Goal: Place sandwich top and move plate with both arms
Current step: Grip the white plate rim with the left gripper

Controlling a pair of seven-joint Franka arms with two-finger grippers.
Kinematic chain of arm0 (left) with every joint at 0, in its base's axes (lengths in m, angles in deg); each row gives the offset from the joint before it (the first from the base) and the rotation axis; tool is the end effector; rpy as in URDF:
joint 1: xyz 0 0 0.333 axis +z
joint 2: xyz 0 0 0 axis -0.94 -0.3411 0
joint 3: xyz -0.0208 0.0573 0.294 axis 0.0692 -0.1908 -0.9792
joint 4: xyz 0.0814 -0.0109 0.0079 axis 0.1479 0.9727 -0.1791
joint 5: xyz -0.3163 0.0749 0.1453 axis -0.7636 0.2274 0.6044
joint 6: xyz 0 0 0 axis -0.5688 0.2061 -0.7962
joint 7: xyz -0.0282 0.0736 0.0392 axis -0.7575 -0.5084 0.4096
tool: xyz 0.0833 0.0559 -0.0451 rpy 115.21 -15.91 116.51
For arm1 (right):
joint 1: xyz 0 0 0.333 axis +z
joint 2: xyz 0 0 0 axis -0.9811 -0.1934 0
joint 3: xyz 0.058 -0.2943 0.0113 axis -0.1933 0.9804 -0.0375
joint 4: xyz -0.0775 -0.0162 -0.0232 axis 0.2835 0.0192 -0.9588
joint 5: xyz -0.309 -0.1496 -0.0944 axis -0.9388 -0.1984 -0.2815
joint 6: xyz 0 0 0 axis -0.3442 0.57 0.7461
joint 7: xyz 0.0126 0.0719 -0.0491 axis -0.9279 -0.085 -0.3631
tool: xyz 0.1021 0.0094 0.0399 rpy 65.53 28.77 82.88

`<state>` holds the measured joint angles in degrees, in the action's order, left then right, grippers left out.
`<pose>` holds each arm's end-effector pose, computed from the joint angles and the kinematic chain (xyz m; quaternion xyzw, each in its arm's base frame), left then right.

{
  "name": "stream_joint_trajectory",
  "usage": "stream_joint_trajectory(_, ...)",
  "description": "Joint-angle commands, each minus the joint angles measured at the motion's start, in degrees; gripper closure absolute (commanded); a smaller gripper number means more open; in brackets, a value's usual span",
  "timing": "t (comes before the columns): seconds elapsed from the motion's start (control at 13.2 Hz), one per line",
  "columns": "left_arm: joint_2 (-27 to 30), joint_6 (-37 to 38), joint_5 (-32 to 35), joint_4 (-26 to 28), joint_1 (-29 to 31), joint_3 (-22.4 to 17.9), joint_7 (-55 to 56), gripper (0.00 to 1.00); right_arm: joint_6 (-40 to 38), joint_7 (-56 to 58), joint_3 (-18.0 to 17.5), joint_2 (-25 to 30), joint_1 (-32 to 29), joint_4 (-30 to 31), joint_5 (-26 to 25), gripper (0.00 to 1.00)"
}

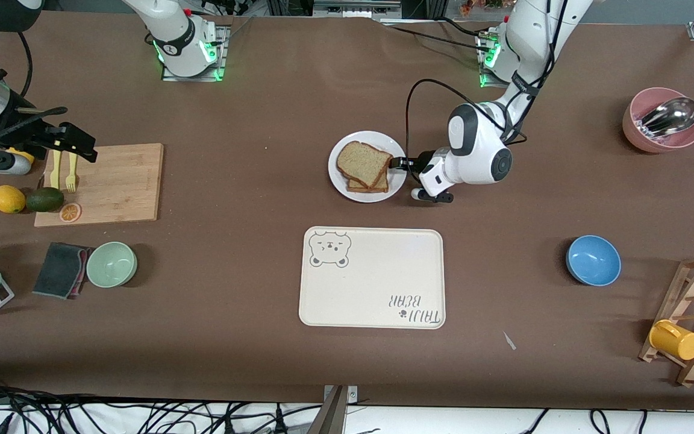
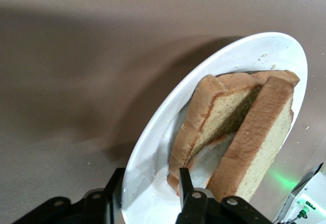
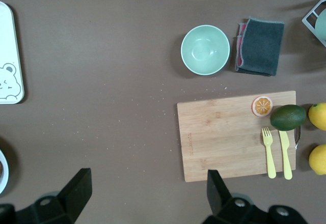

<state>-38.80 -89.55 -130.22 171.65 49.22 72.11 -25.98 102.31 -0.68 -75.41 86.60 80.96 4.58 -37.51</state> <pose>0.4215 -0.2741 0.1714 0.9375 0.0131 -0.1915 0.2902 0.5260 0.0341 0.5670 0.9997 -0.0211 -0.0117 0.0079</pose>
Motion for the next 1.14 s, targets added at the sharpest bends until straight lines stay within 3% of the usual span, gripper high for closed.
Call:
stream_joint_trajectory(0.0,0.1,-0.2,-2.4,0.9,0.8,0.6,-2.4,0.52,0.3,-0.3,-0.4,-1.3,-0.5,-0.4,0.6,0.0)
stream_joint_trajectory(0.08,-0.1,-0.2,-2.4,0.9,0.8,0.6,-2.4,0.52,0.3,-0.3,-0.4,-1.3,-0.4,-0.5,0.7,0.0)
stream_joint_trajectory(0.23,-0.2,-0.3,-2.4,1.1,0.7,0.6,-3.2,0.62,0.2,-0.5,-0.4,-1.3,-0.4,-1.1,0.9,0.0)
stream_joint_trajectory(0.76,-1.1,-0.4,-2.5,1.4,0.7,0.6,-4.8,0.69,-0.8,1.2,-0.7,-1.3,-0.4,-4.7,1.0,0.0)
stream_joint_trajectory(1.06,-1.1,-0.4,-2.5,1.4,0.8,0.6,-4.8,0.8,-2.5,0.8,-0.9,-2.0,1.0,-6.5,1.2,0.0)
